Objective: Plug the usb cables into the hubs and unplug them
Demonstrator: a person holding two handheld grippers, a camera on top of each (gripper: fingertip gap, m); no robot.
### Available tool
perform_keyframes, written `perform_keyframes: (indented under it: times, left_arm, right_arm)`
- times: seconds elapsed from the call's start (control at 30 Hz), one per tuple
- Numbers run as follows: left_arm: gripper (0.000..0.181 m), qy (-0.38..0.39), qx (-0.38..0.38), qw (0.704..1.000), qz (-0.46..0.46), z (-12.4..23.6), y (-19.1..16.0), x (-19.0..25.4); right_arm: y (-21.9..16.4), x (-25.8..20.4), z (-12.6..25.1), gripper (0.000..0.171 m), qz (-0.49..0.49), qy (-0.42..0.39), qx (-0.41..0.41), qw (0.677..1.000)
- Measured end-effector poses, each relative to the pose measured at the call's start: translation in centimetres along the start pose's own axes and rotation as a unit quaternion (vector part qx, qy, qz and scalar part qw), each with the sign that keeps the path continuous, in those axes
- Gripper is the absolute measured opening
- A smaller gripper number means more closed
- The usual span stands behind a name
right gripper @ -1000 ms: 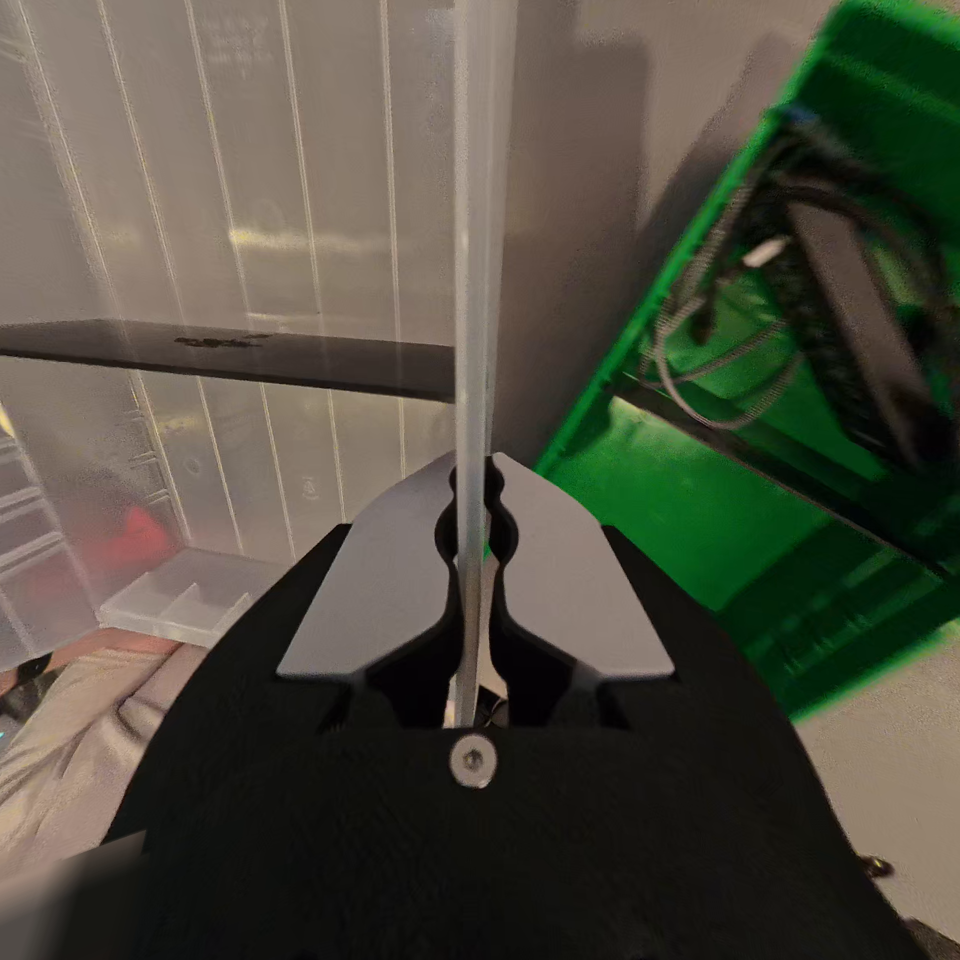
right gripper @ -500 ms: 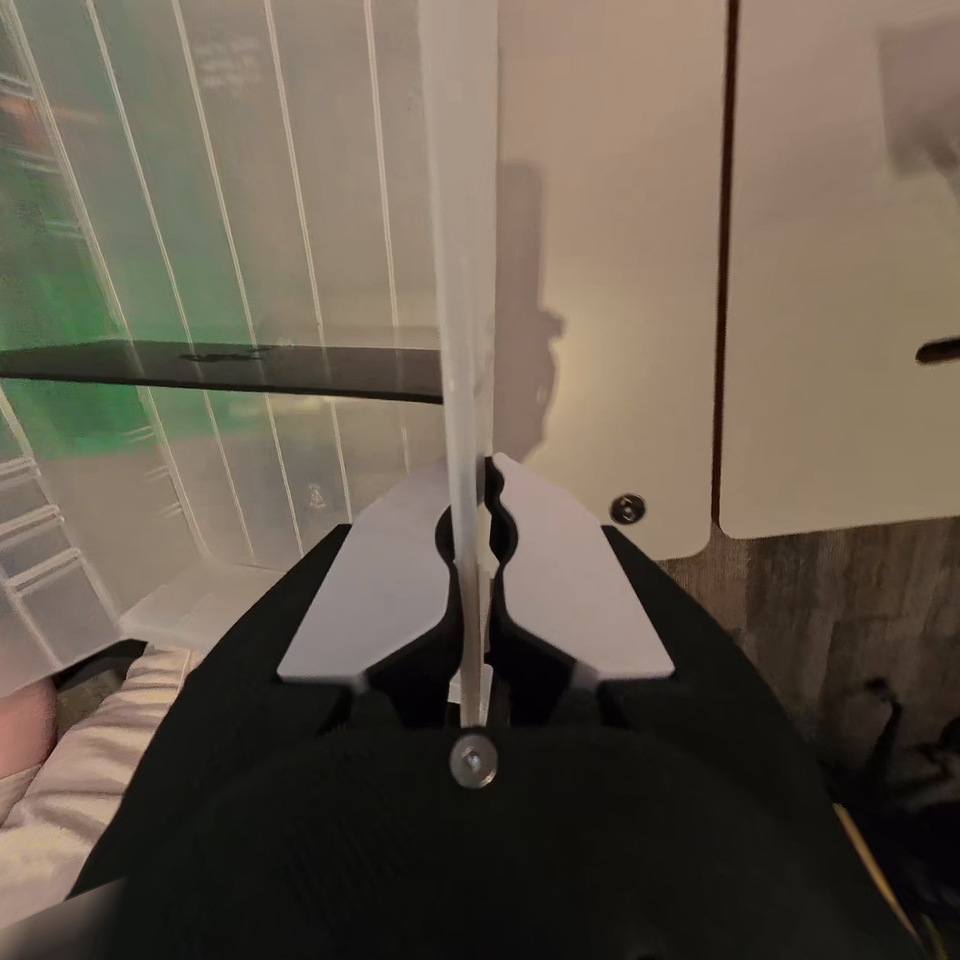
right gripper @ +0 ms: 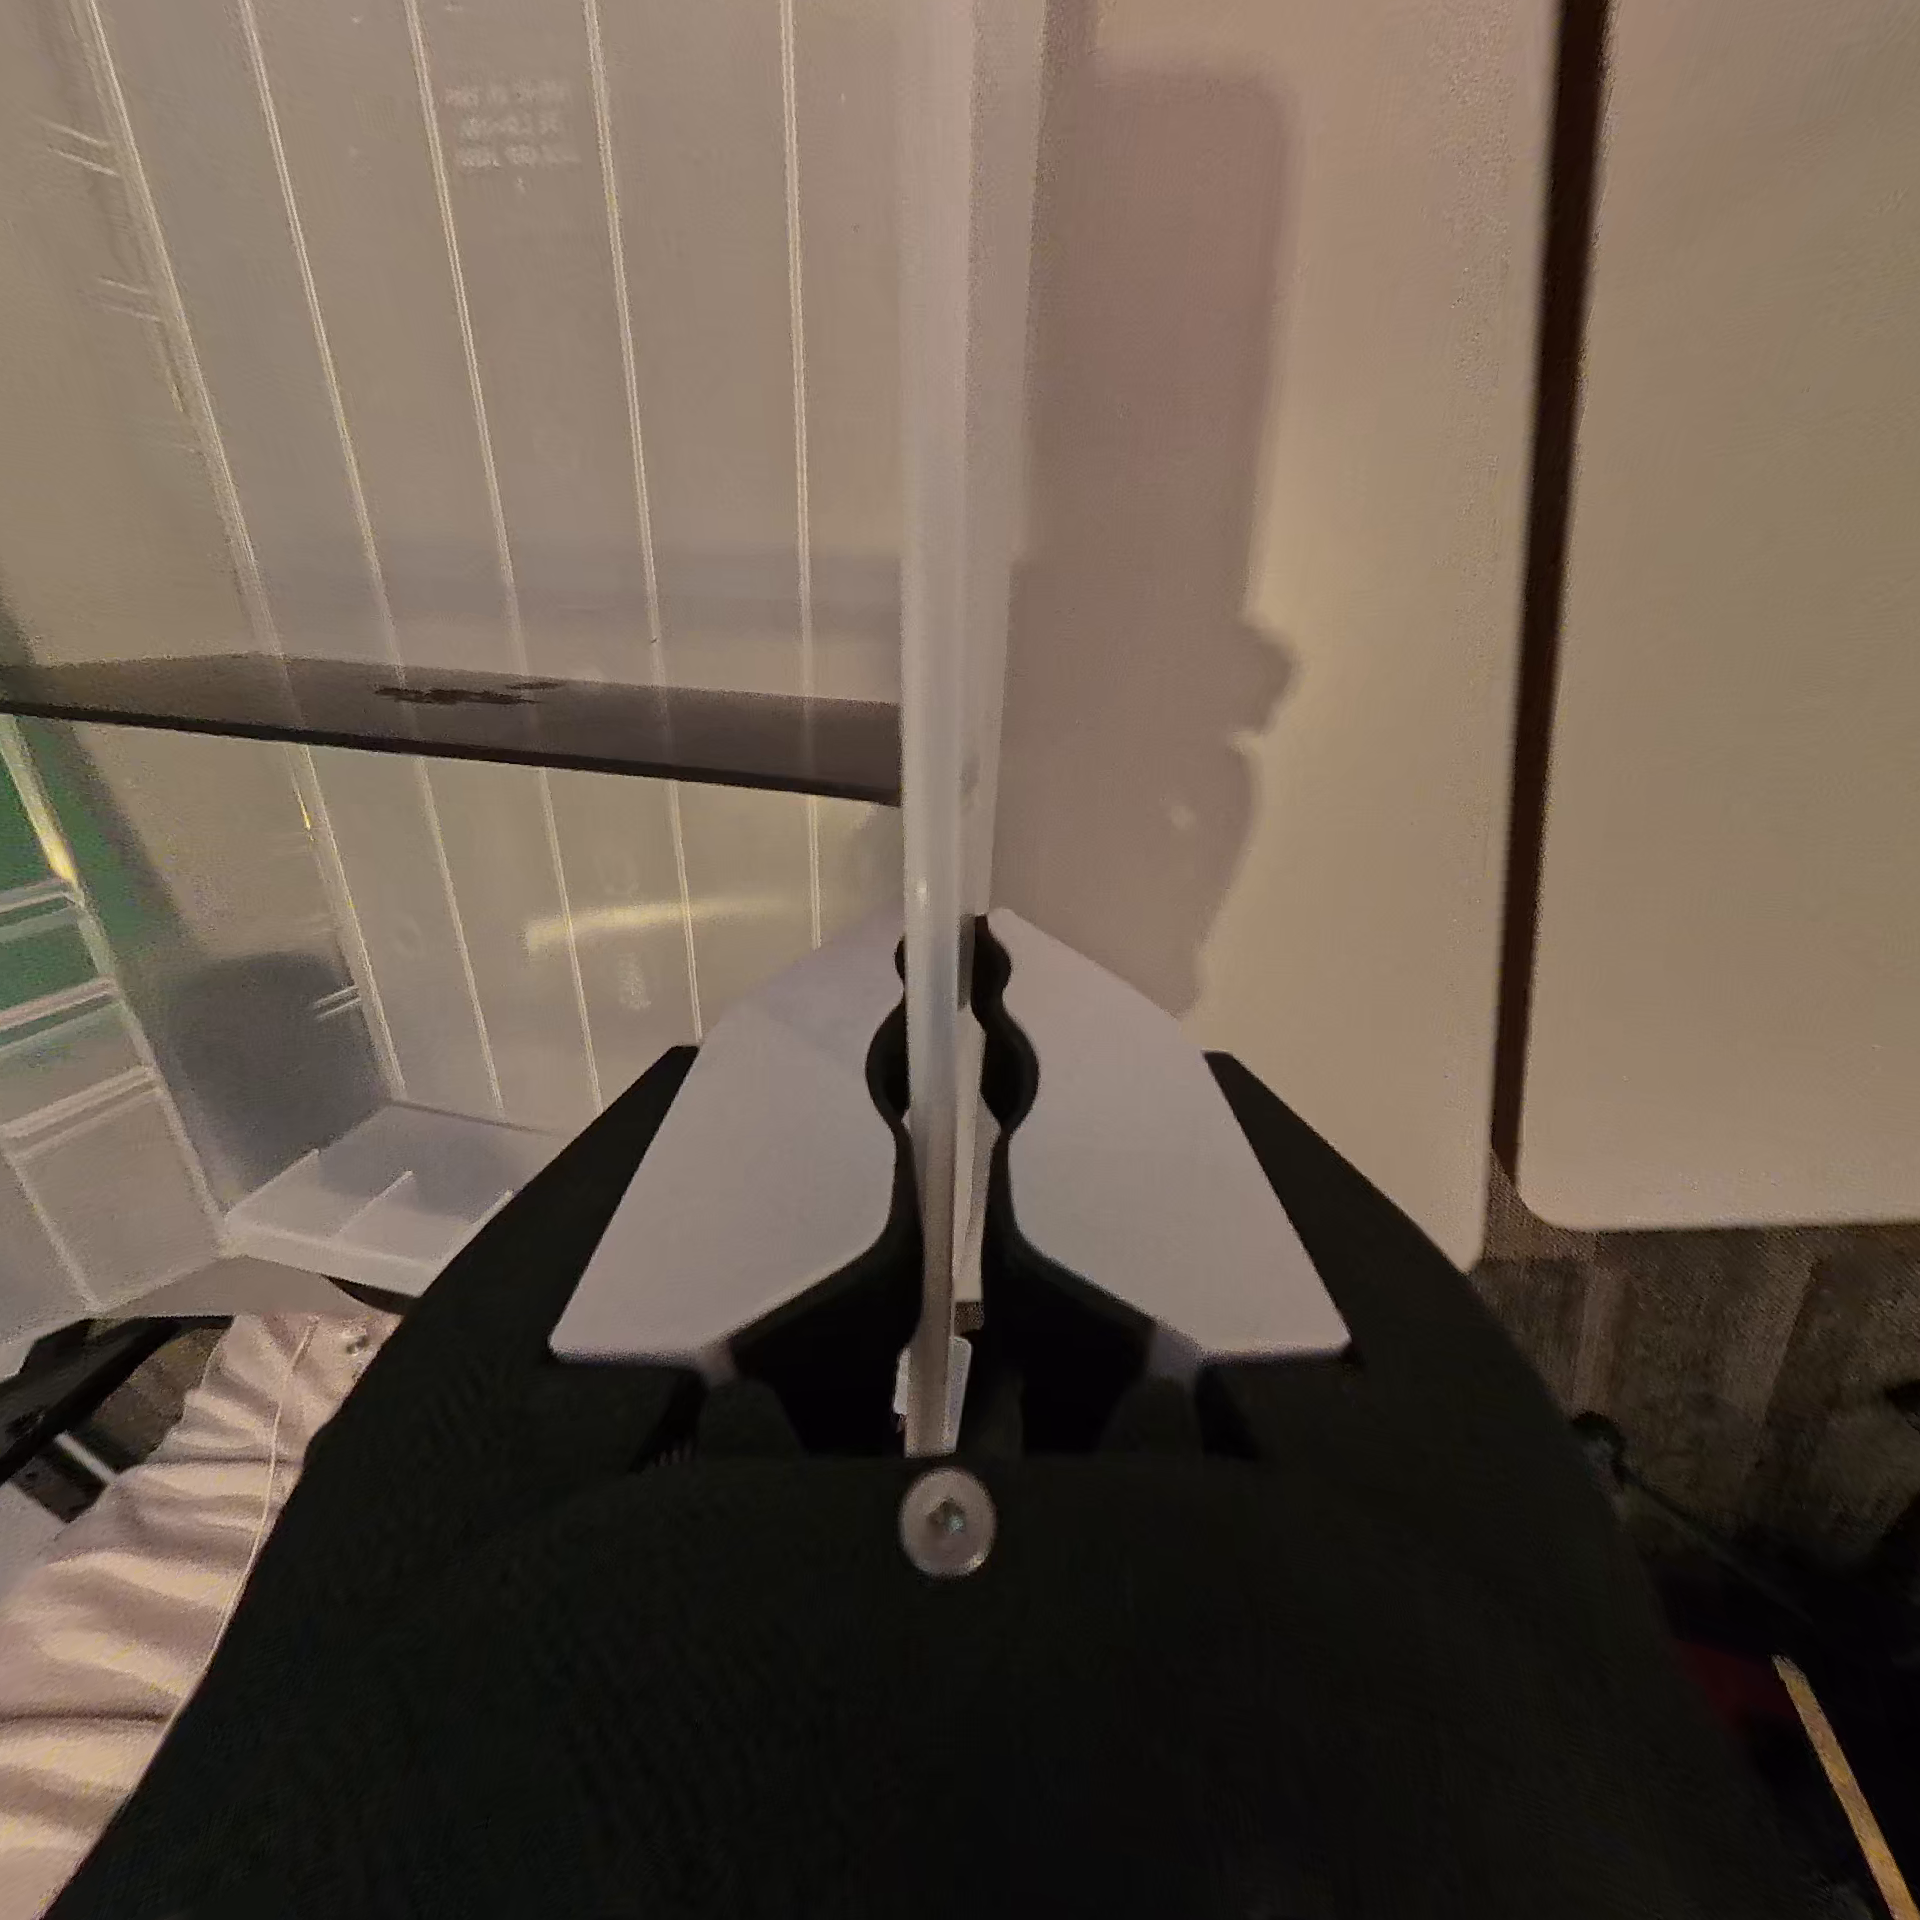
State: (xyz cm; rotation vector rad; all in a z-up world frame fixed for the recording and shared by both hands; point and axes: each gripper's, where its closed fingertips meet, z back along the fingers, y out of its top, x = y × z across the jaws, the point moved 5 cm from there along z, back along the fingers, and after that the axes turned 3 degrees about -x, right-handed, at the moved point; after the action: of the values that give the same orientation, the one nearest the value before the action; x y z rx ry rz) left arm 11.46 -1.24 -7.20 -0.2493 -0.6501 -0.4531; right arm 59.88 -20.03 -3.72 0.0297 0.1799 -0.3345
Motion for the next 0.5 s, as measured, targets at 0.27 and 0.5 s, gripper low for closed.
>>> perform_keyframes:
  times: [0.27, 0.5]
  left_arm:
    - [0.026, 0.061, 0.109, 0.992, 0.013, 9.1, -2.5, -10.9]
    - [0.023, 0.088, 0.196, 0.973, 0.088, 18.2, -10.1, -22.5]
  right_arm:
    - [3.8, -5.5, -4.4, 0.006, 0.041, 0.023, 0.013, 0.999]
    - [6.7, -8.6, -5.8, 0.006, 0.051, 0.019, 0.02, 0.998]
